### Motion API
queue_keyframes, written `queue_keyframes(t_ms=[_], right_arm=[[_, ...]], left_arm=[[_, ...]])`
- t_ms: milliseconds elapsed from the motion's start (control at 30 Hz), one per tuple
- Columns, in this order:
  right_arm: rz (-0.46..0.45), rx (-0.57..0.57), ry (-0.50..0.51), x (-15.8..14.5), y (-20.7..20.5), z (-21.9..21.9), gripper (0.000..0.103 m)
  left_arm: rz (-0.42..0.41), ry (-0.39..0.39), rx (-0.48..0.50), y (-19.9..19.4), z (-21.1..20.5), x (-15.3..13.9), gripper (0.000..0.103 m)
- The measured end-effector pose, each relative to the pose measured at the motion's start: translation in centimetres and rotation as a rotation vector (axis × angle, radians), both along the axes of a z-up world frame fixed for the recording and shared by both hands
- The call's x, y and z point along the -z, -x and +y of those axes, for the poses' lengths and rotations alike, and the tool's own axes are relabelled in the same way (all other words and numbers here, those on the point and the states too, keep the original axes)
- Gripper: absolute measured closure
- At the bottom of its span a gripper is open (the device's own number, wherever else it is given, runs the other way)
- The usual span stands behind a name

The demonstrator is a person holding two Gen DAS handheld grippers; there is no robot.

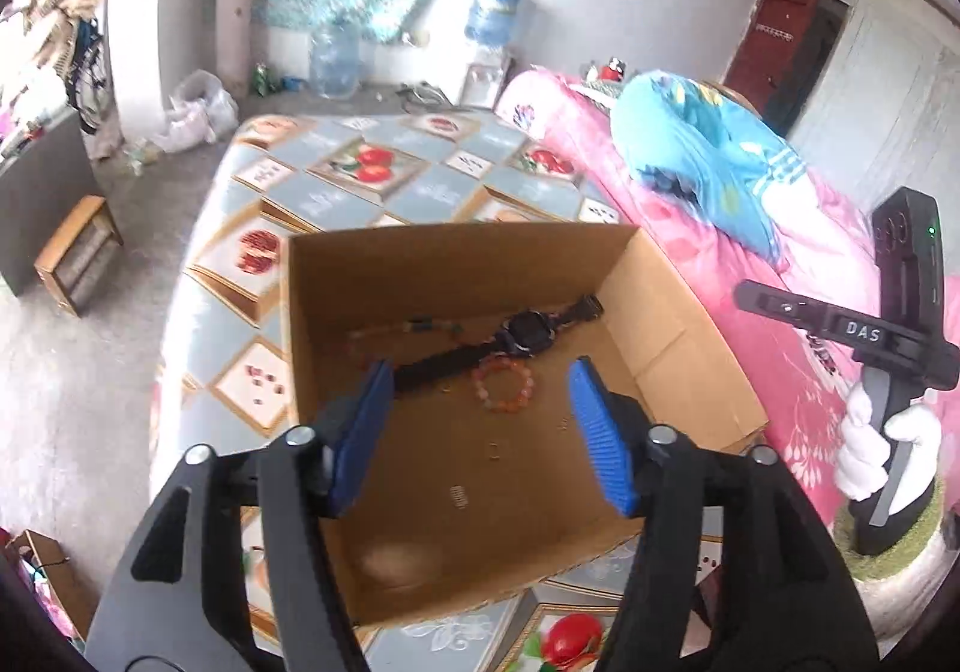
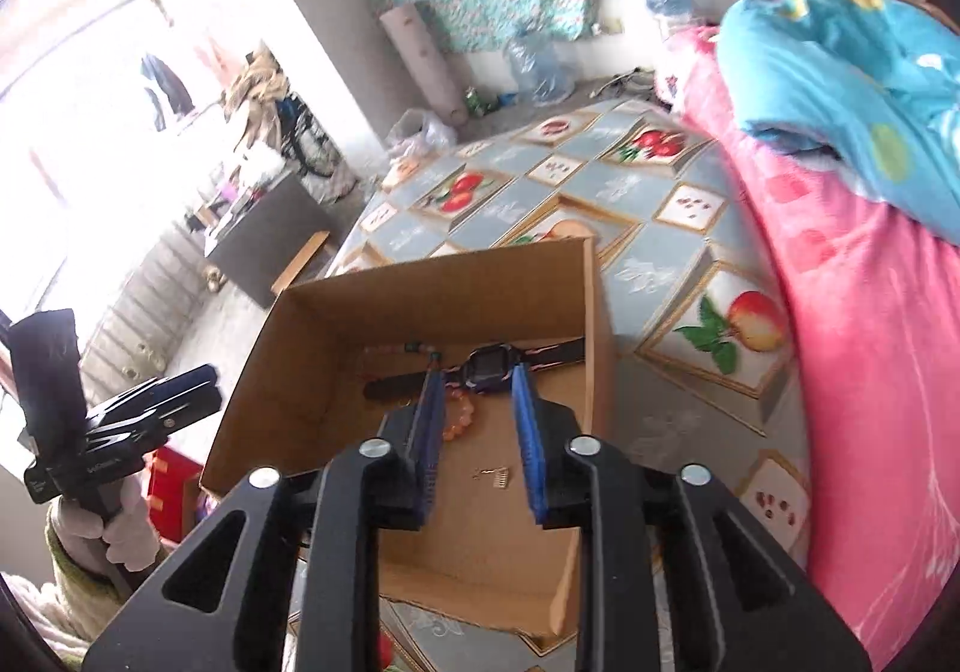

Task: Organize jewelry

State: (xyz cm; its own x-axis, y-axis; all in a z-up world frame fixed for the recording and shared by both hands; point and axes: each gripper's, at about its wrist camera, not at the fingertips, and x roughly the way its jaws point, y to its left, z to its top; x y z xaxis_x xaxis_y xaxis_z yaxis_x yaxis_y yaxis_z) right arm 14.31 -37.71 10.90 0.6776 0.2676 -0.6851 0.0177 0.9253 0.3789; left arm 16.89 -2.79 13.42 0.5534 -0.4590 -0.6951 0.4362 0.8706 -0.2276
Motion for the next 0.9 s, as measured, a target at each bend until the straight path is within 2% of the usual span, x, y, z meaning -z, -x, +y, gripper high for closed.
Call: queue_keyframes(t_ms=[67,133,233,367,433,533,700,900], right_arm=[[-0.006,0.071,-0.025,0.3,1.4,-1.5,0.067],[0.030,0.112,-0.074,1.8,2.1,-2.6,0.066],[0.116,0.137,-0.129,4.9,2.3,-3.2,0.066],[0.204,0.096,-0.143,8.1,1.8,-1.7,0.066],[0.208,0.076,-0.124,8.4,1.9,-0.6,0.061],[0.204,0.079,-0.068,8.1,1.9,0.1,0.061],[0.207,0.078,-0.084,7.8,2.4,-0.2,0.061],[0.204,0.062,-0.090,7.7,3.9,0.6,0.061]], left_arm=[[-0.050,-0.047,-0.075,0.9,1.7,-0.2,0.026],[-0.039,-0.084,-0.151,1.0,3.1,0.7,0.024],[0.095,-0.080,-0.203,-0.1,4.5,3.8,0.024],[0.231,0.003,-0.192,-0.6,4.8,6.9,0.024],[0.269,0.071,-0.162,-0.5,4.6,7.6,0.024],[0.306,0.144,-0.115,0.1,3.5,8.2,0.023],[0.237,0.056,-0.153,1.5,2.2,7.7,0.023],[0.228,0.074,-0.190,2.9,3.7,7.1,0.023]])
